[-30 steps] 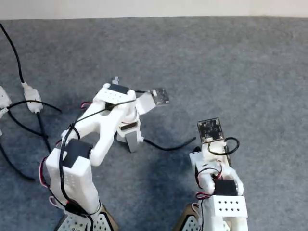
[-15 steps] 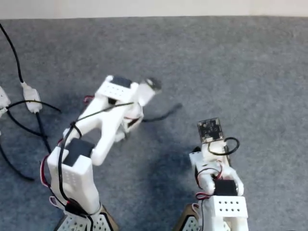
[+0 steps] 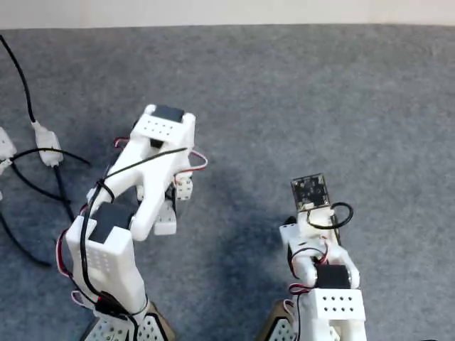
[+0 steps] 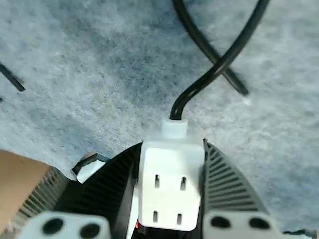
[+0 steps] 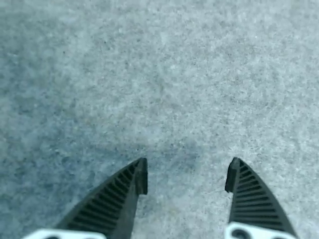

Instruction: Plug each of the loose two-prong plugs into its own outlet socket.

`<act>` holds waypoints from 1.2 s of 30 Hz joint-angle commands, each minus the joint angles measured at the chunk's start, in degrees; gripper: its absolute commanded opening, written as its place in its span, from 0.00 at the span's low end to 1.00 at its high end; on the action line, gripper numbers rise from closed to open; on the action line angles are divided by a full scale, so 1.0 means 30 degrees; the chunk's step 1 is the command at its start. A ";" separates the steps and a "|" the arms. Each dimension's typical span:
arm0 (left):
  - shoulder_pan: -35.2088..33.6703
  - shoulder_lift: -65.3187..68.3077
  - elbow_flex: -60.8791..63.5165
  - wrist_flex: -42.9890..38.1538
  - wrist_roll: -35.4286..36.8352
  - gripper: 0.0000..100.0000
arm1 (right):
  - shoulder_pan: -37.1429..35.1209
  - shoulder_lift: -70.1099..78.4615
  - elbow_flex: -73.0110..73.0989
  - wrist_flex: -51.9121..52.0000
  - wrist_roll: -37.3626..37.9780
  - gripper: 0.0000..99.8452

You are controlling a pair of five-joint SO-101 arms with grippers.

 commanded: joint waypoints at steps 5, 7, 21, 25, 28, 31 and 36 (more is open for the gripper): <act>-0.0161 -0.3590 0.4527 -0.4454 0.3311 0.03 | -0.0161 0.0190 0.0278 -0.0366 0.0234 0.25; -0.0366 -0.5084 0.5231 -0.4982 0.3897 0.03 | -0.0161 0.0190 0.0278 -0.0366 0.0234 0.25; 0.4996 -0.6491 0.7487 -0.6037 0.9758 0.00 | -0.0161 0.0220 0.0308 -0.1011 0.0234 0.25; 0.5993 -0.7018 0.9626 -0.8440 1.2689 0.00 | -0.0161 0.0220 0.0308 -0.1011 0.0234 0.25; 0.4615 -0.8777 1.2000 -1.2249 1.3861 0.00 | -0.0161 0.0220 0.0308 -0.1011 0.0234 0.25; 0.2857 -1.1150 1.4872 -1.5678 1.4886 0.00 | -0.0161 0.0220 0.0308 -0.1011 0.0234 0.25; 0.0982 -1.5516 1.9766 -2.0659 1.7172 0.00 | -0.0161 0.0220 0.0308 -0.1011 0.0234 0.25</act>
